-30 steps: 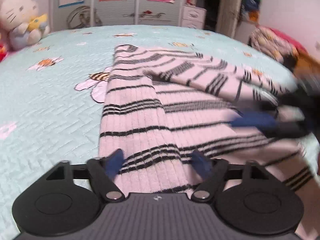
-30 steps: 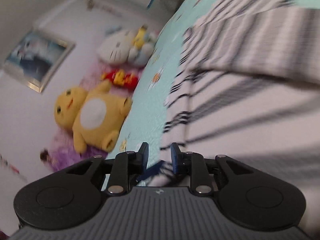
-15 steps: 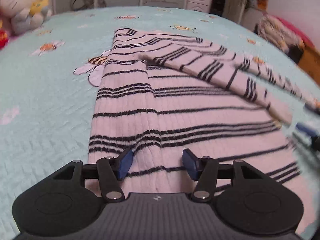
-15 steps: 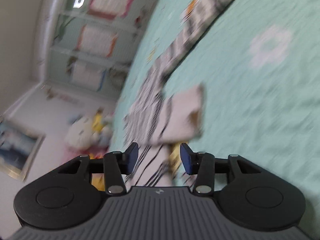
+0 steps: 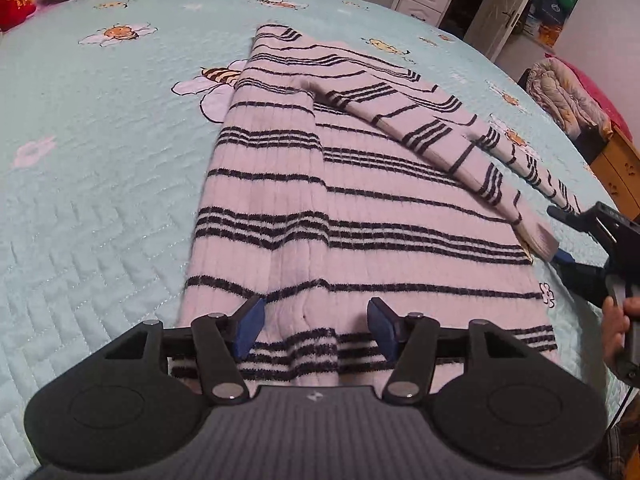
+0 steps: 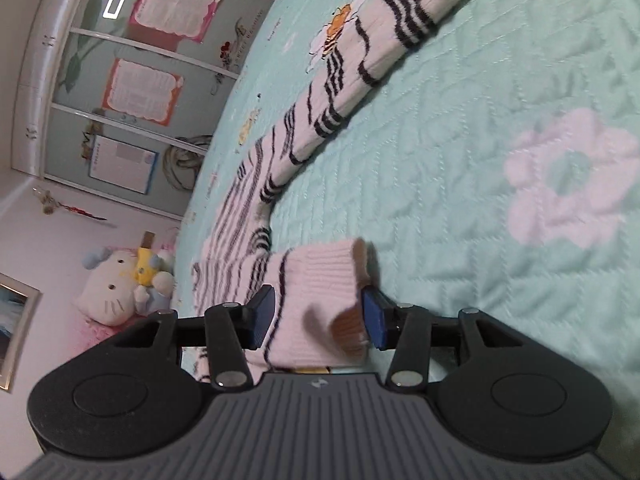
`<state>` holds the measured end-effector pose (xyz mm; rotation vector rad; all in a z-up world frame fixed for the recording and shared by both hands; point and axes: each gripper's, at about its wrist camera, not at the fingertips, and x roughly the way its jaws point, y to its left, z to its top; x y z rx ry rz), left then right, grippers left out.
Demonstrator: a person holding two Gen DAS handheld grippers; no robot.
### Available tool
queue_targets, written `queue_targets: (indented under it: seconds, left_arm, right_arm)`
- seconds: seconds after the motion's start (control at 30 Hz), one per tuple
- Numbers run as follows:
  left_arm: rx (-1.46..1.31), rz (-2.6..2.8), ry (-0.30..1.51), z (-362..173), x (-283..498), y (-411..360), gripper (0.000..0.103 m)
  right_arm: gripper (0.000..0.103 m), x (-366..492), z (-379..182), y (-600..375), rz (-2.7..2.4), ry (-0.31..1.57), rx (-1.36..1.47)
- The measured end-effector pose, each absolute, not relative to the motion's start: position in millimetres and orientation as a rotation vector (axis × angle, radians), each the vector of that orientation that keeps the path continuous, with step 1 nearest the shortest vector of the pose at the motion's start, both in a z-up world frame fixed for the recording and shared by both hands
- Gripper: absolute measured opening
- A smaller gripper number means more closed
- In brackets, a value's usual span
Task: Fold clothes
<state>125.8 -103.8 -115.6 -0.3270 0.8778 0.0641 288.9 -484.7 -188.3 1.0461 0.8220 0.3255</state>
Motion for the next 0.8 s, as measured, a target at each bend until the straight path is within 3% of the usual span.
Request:
queue_targets:
  seconds: [0.27,0.47,0.63,0.67,0.77,0.8]
  left_arm:
    - [-0.313,0.052,0.874,-116.9,123.1,-104.5,0.065]
    - [-0.334,0.042,0.868,-117.7,121.2,-99.6,0.065]
    - [-0.313,0.045,0.868,-118.5,121.5,-103.3,0.067]
    - [-0.310,0.046,0.869,-118.6,122.1,-104.0,0.068]
    - [-0.303,0.047,0.874,-118.5,123.8,-105.6,0.069]
    - [-0.306,0.047,0.874,-118.2,123.7,-105.0,0.069]
  right_arm:
    - [0.048,283.0,-185.0,-499.3,0.307,0.801,1.066]
    - [0.049,280.4,-170.8,-488.7,0.272,0.779,0.799]
    - [0.051,302.7,-183.4,-487.3,0.385,0.793,0.882]
    - [0.047,303.5,-183.7,-483.7,0.404,0.811,0.866]
    - [0.009,301.5,-185.0,-473.4,0.435,0.860,0.814]
    - [0.009,298.0,-186.4,-473.3,0.430,0.852,0.821]
